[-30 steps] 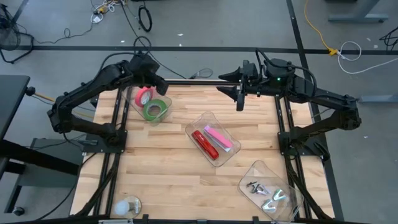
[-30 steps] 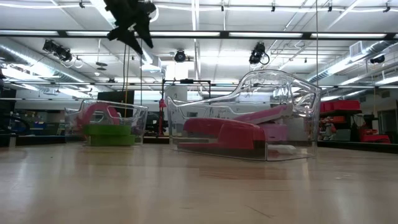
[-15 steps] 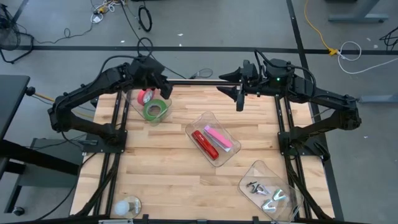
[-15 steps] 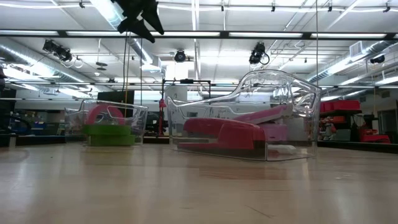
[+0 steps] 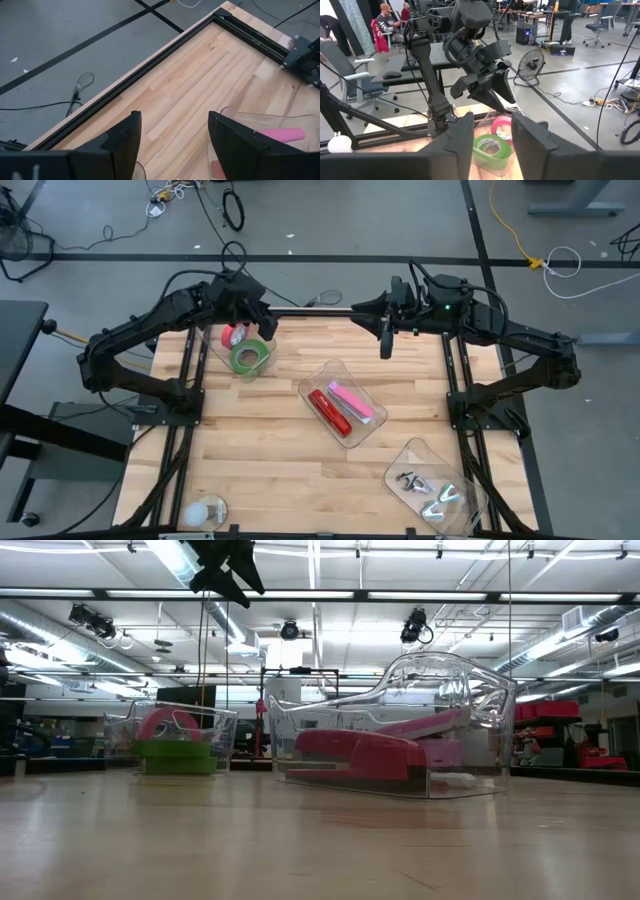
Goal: Pick and place Stapler, Stapler remover, tape
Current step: Return to Home Position
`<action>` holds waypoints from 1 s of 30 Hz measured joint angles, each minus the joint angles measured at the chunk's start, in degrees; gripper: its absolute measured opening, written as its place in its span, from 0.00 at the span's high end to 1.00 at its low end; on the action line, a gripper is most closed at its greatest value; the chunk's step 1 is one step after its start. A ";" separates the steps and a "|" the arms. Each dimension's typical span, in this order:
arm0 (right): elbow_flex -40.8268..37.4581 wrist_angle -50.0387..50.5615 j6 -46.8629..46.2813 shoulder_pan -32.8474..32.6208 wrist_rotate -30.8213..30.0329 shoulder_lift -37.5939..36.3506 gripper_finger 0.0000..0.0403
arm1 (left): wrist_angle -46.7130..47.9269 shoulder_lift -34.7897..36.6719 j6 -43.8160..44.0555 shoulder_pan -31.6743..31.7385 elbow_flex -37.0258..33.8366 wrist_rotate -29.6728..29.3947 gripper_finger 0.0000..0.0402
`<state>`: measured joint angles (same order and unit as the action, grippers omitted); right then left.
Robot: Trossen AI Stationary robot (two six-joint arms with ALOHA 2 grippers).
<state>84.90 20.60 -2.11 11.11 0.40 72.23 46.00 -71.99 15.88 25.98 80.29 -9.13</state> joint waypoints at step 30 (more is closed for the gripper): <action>-35.21 -26.78 8.63 -6.32 5.59 -10.13 1.00 | -0.02 0.00 0.01 0.04 -0.04 -0.02 0.42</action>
<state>49.69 -6.17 6.52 4.79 6.00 62.10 45.98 -71.99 15.89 26.02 80.25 -9.15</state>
